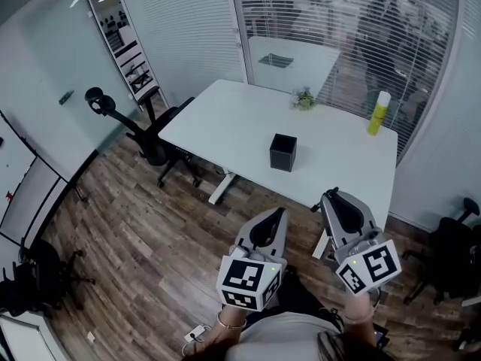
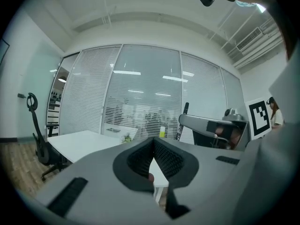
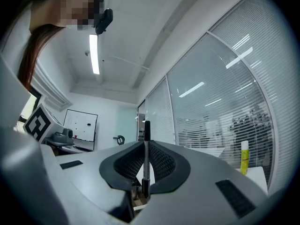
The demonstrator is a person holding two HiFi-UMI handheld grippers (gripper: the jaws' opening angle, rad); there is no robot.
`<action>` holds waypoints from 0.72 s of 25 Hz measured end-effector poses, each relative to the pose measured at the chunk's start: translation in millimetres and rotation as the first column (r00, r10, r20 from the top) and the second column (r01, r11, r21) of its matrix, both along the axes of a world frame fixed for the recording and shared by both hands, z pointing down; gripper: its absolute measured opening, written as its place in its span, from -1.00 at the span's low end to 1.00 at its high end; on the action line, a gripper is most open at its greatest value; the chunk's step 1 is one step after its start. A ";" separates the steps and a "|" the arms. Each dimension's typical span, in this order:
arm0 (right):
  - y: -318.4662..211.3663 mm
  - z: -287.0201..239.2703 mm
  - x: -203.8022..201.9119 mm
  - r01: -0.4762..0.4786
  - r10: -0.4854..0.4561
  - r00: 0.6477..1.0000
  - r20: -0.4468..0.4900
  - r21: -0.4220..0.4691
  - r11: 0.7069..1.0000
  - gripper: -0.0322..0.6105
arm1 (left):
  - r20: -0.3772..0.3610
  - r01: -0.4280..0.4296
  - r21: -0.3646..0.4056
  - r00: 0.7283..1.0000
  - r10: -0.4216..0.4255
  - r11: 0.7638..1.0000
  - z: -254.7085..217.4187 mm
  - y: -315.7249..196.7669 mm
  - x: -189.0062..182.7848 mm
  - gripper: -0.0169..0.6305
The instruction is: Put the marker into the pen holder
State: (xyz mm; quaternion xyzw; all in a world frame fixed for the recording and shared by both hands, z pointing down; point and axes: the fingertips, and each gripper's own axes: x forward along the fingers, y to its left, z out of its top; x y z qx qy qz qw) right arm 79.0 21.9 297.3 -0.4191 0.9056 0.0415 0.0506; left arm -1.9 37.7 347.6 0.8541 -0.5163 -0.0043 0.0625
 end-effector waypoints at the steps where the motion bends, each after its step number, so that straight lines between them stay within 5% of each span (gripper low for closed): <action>1: -7.3 0.3 -0.4 0.005 -0.006 1.000 -0.001 -0.002 1.000 -0.73 | 0.001 0.004 -0.001 1.000 -0.004 1.000 -0.1 -7.5 -0.1 -0.89; 18: -142.8 5.7 10.9 0.054 -0.054 0.998 0.033 -0.015 0.998 -0.72 | 0.044 0.029 -0.010 0.999 -0.028 1.000 5.2 -141.6 16.2 -0.89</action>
